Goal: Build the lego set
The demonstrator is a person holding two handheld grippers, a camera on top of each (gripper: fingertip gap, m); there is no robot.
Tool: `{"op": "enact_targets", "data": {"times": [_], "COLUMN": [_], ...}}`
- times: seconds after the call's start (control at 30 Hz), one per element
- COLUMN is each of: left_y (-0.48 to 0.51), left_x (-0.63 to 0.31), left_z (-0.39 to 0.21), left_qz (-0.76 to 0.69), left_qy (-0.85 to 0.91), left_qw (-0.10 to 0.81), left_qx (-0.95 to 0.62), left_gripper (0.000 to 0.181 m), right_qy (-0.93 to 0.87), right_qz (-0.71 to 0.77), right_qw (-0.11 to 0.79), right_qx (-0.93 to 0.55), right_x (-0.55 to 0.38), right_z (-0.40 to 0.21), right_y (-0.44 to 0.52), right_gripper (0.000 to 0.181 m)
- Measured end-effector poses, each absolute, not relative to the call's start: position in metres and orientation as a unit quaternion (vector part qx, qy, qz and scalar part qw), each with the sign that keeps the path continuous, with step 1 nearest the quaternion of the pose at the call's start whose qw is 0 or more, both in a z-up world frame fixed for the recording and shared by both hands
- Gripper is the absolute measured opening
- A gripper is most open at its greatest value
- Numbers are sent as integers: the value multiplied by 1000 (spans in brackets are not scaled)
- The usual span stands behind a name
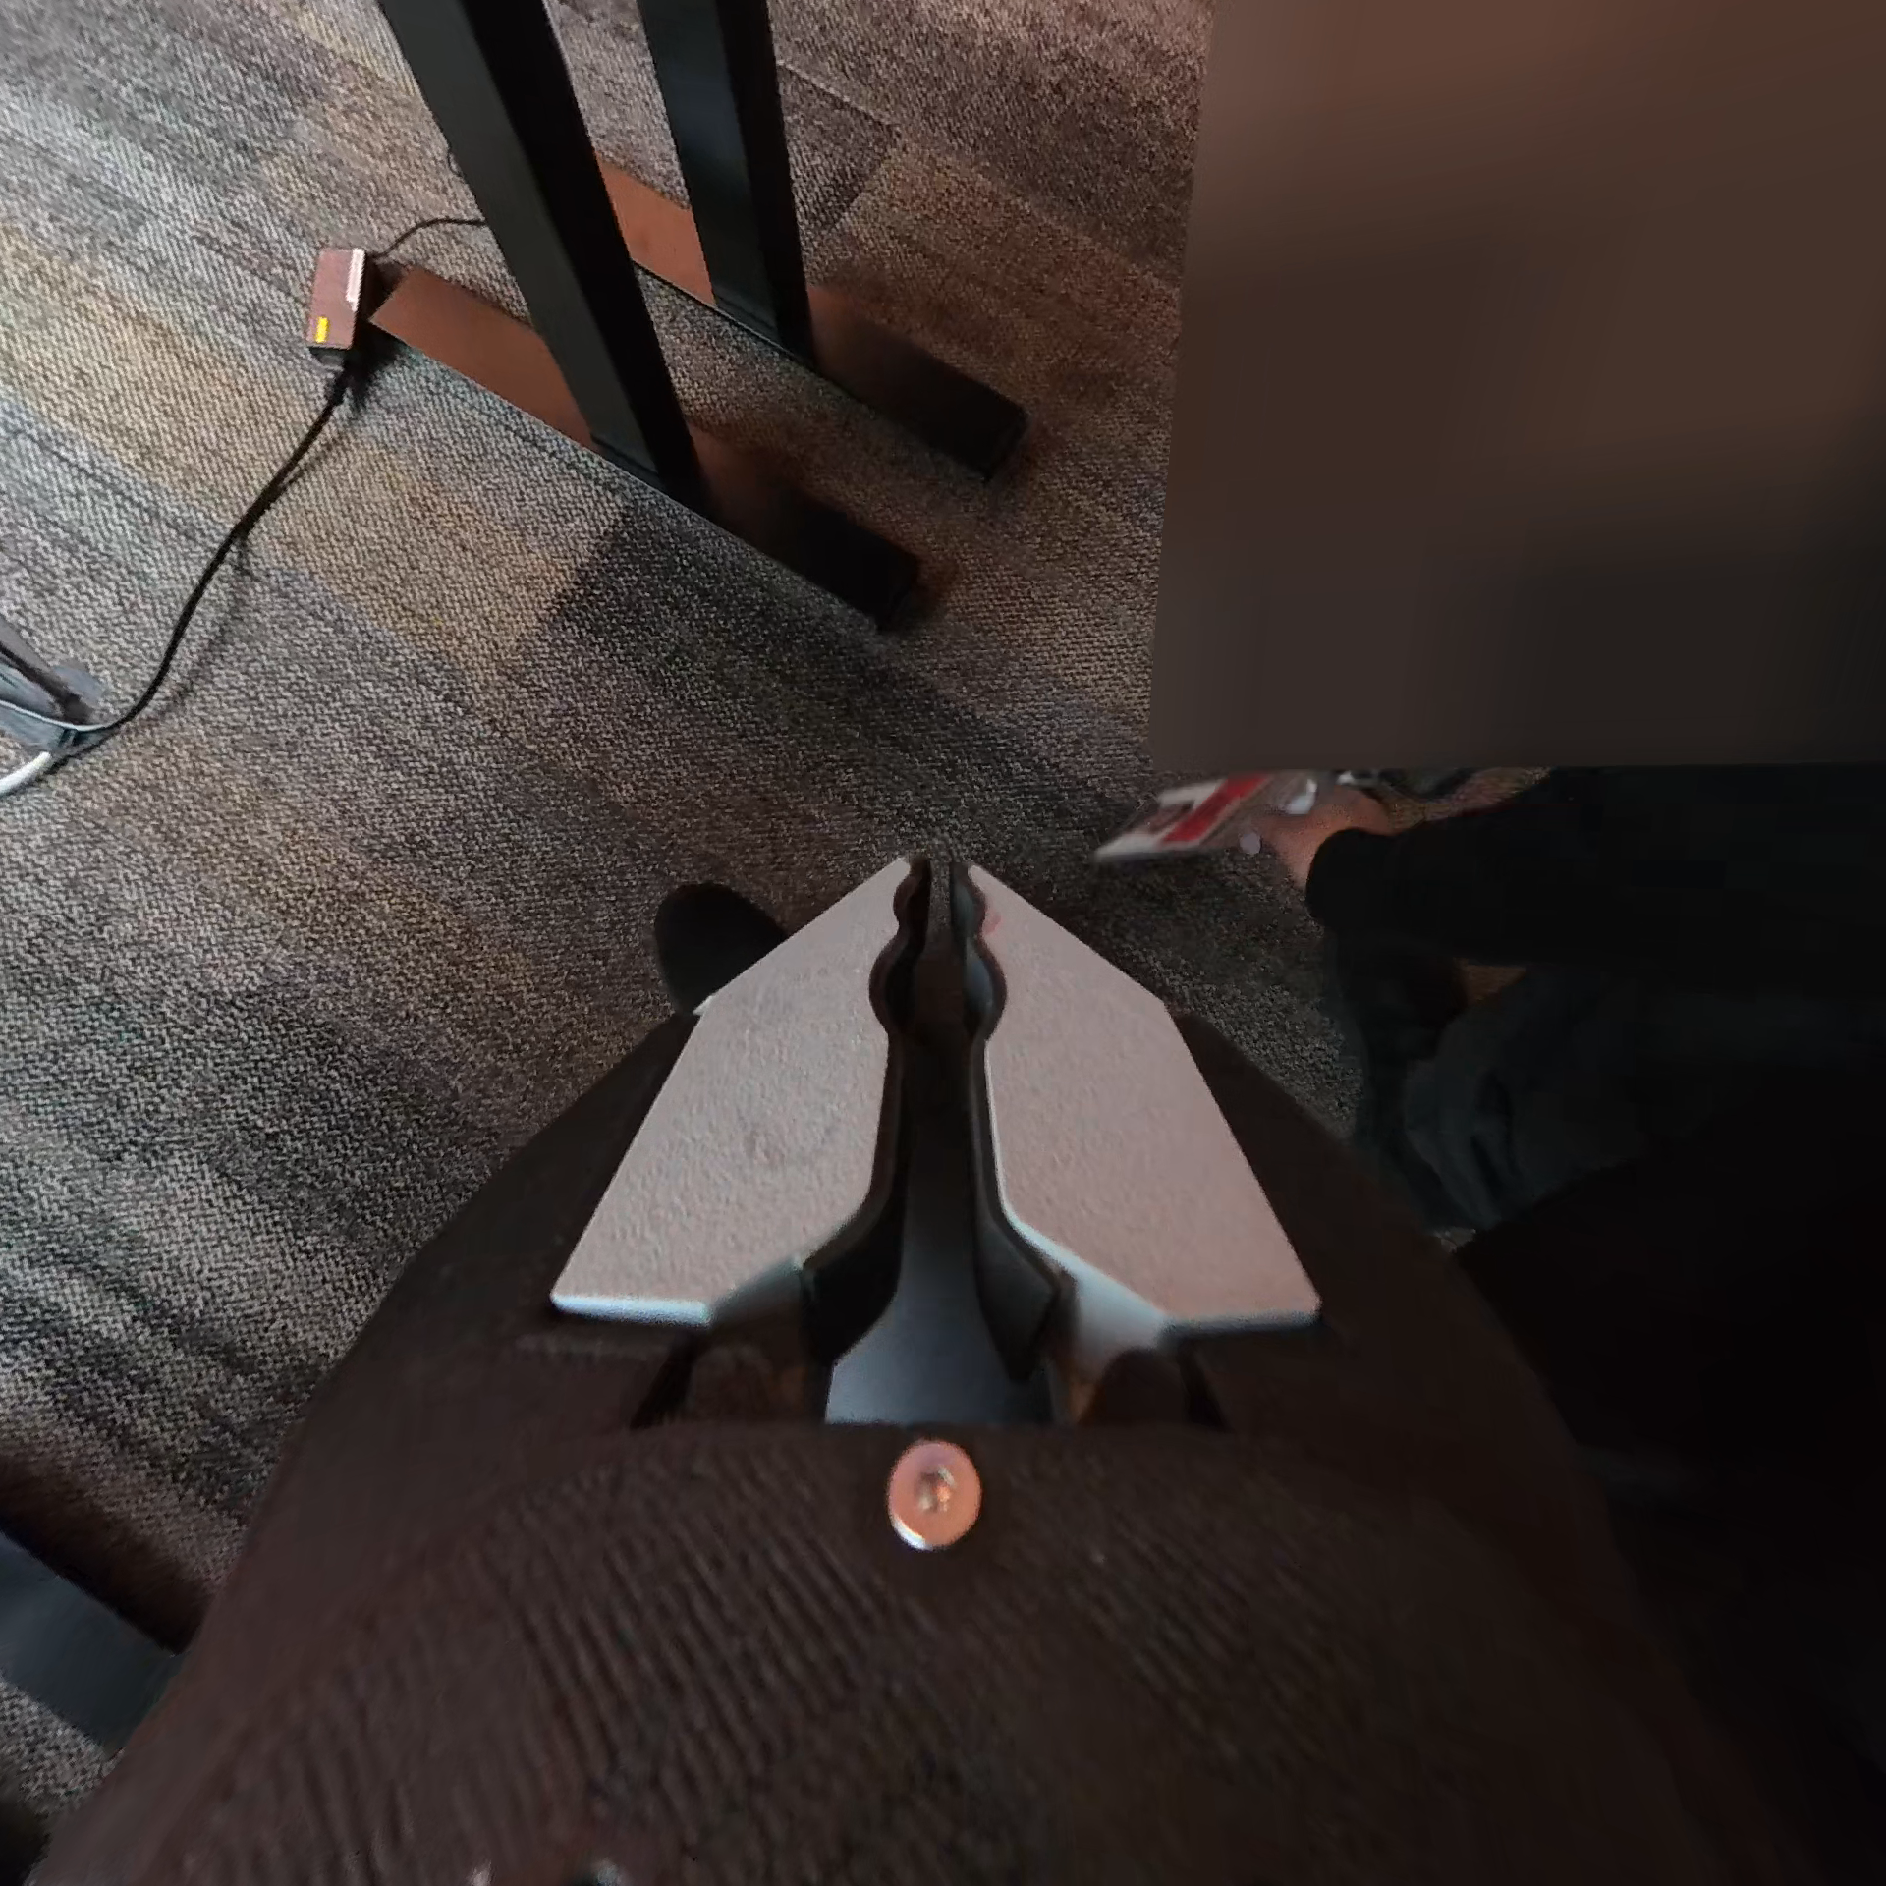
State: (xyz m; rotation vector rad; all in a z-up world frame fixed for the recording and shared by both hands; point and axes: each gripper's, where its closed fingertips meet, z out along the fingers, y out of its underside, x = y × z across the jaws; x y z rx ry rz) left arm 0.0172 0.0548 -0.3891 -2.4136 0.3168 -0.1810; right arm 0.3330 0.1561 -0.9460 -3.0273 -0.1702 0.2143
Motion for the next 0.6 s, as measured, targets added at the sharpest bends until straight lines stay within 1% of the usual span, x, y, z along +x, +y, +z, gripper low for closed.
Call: {"op": "enact_targets", "data": {"times": [0.07, 0.13, 0.27, 0.4, 0.5, 0.6], "left_y": [50, 44, 36, 32, 39, 57], "left_x": [11, 4, -5, -8, -5, 11], "left_z": [-392, -396, -399, -397, -383, -350], "left_qz": [-70, -72, -78, -87, -96, -150], "left_qy": [115, 108, 93, 89, 94, 91], "left_qw": [340, 334, 333, 334, 348, 380], "left_qx": [-931, -934, -935, -934, -928, -908], "left_gripper": [1, 1, 1, 1, 0, 0], "right_qy": [-52, -43, -34, -69, -99, -184], "right_qz": [52, 46, 56, 55, 46, 30], "right_qw": [58, 69, 75, 66, 99, 142], "right_qx": [-996, -996, -995, -994, -989, -972], "right_x": [335, 336, 336, 337, 341, 333], "right_z": [-950, -951, -951, -946, -902, -818], "right_y": [157, 161, 162, 160, 182, 222], "right_gripper": [6, 1, 0, 1, 0, 0]}}
